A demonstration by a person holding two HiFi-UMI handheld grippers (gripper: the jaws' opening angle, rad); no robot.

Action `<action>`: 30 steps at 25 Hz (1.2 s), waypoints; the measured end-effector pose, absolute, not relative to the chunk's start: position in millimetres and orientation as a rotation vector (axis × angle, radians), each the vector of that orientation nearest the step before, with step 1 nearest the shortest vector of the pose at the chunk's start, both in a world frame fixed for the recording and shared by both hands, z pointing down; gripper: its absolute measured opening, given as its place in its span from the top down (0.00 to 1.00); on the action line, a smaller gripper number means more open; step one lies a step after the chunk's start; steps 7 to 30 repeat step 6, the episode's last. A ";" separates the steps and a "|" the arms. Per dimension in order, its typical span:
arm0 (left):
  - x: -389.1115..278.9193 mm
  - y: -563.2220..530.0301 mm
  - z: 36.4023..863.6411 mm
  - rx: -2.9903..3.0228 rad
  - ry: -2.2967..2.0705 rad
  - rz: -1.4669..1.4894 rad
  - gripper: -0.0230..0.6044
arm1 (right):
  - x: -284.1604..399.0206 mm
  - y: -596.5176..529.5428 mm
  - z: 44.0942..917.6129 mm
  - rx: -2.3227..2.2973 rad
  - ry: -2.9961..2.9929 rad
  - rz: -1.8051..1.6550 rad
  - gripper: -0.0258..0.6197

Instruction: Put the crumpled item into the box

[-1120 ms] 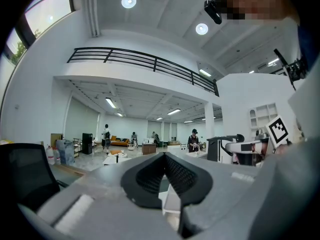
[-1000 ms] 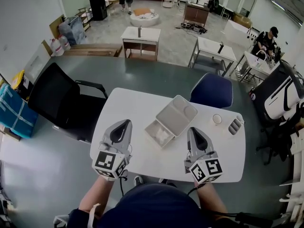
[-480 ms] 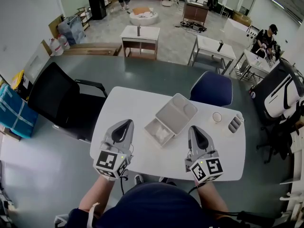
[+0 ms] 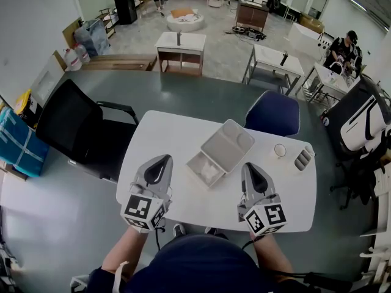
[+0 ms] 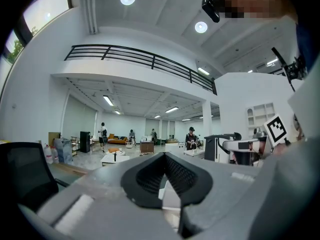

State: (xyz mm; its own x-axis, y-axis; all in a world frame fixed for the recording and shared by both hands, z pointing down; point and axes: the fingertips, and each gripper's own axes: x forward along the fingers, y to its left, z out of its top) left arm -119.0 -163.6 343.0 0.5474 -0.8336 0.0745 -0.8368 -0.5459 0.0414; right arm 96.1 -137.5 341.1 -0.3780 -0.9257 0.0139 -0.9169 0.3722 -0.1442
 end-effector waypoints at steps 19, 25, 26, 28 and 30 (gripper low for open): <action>-124.8 -163.4 342.8 2.694 -1.468 0.065 0.96 | 93.0 -137.4 340.3 -1.711 2.536 -0.199 0.96; -124.8 -163.4 342.8 2.694 -1.468 0.065 0.96 | 93.0 -137.4 340.3 -1.711 2.536 -0.199 0.96; -124.8 -163.4 342.8 2.694 -1.468 0.065 0.96 | 93.0 -137.4 340.3 -1.711 2.536 -0.199 0.96; -124.8 -163.4 342.8 2.694 -1.468 0.065 0.96 | 93.0 -137.4 340.3 -1.711 2.536 -0.199 0.96; -124.8 -163.4 342.8 2.694 -1.468 0.065 0.96 | 93.0 -137.4 340.3 -1.711 2.536 -0.199 0.96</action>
